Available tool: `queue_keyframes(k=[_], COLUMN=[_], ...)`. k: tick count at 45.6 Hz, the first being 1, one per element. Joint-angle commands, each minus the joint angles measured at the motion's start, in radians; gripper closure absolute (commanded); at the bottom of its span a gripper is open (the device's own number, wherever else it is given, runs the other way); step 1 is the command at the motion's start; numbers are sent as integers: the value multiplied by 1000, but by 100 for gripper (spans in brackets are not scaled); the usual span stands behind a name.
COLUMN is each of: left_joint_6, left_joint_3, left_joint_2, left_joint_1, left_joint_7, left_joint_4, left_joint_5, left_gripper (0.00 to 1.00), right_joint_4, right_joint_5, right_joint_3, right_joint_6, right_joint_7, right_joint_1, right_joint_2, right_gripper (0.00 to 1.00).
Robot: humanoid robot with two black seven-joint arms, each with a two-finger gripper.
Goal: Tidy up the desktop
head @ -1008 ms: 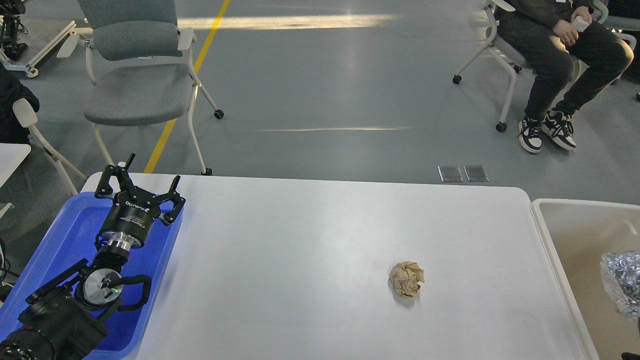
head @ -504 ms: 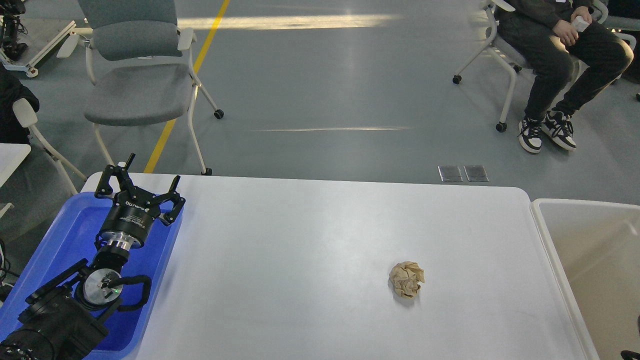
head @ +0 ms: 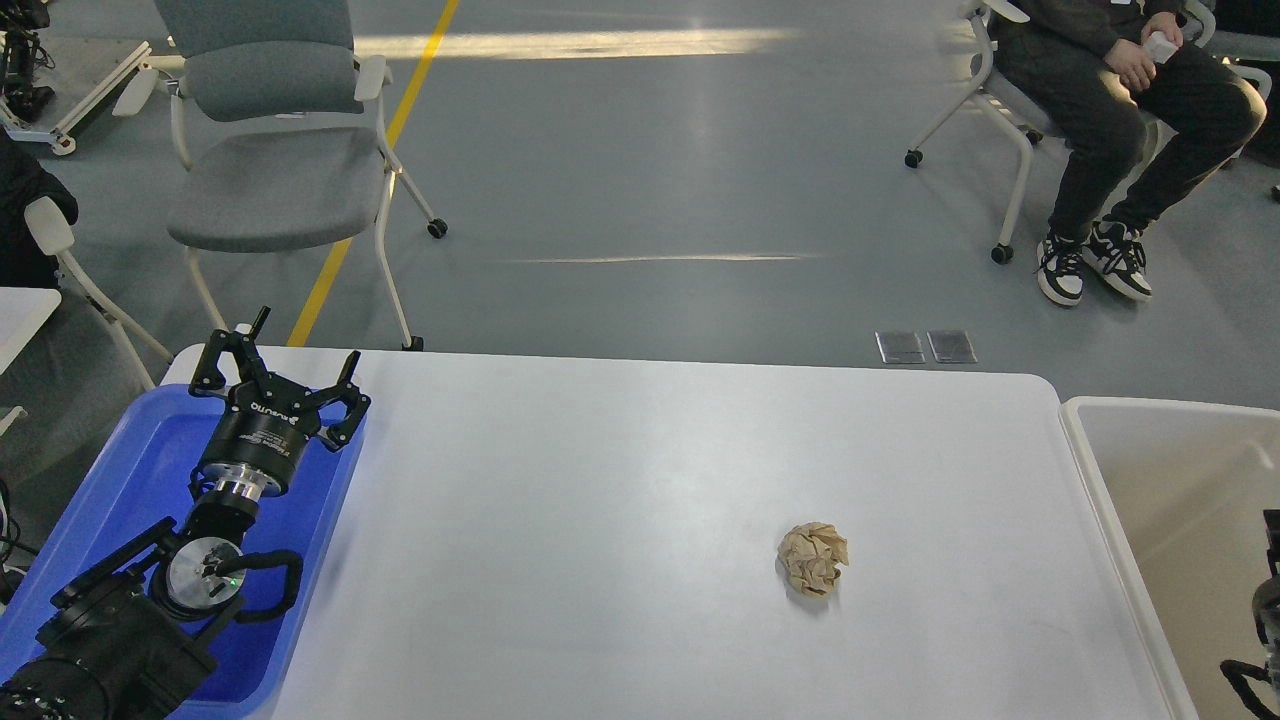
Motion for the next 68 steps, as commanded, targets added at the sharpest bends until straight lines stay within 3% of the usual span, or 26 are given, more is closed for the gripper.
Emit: queue_keyframes(k=[1, 7, 18, 27, 33, 37, 44, 54, 68], left_joint_6=[0, 0, 0, 0, 0, 0, 0, 0, 0], left_joint_3=[0, 0, 0, 0, 0, 0, 0, 0, 0], left_joint_2=[0, 0, 0, 0, 0, 0, 0, 0, 0], left_joint_1=[0, 0, 0, 0, 0, 0, 0, 0, 0], left_joint_7=[0, 0, 0, 0, 0, 0, 0, 0, 0], left_joint_4=[0, 0, 0, 0, 0, 0, 0, 0, 0], left_joint_5=[0, 0, 0, 0, 0, 0, 0, 0, 0], left_gripper=[0, 0, 0, 0, 0, 0, 0, 0, 0], right_joint_4=[12, 124, 671, 915, 1125, 1224, 1268, 1221, 1187], right_joint_5=[22, 36, 10, -82, -200, -265, -289, -288, -268], right_joint_3=[57, 198, 465, 559, 704, 792, 831, 840, 841], right_joint_6=[126, 177, 171, 113, 42, -3, -36, -50, -46], right_joint_7=[57, 140, 145, 148, 195, 198, 202, 202, 200], right_joint_1=[7, 7, -14, -49, -150, -206, -244, -256, -256], right_joint_2=[-32, -120, -437, -465, -447, -398, -298, -149, -68], right_gripper=[0, 0, 0, 0, 0, 0, 0, 0, 0])
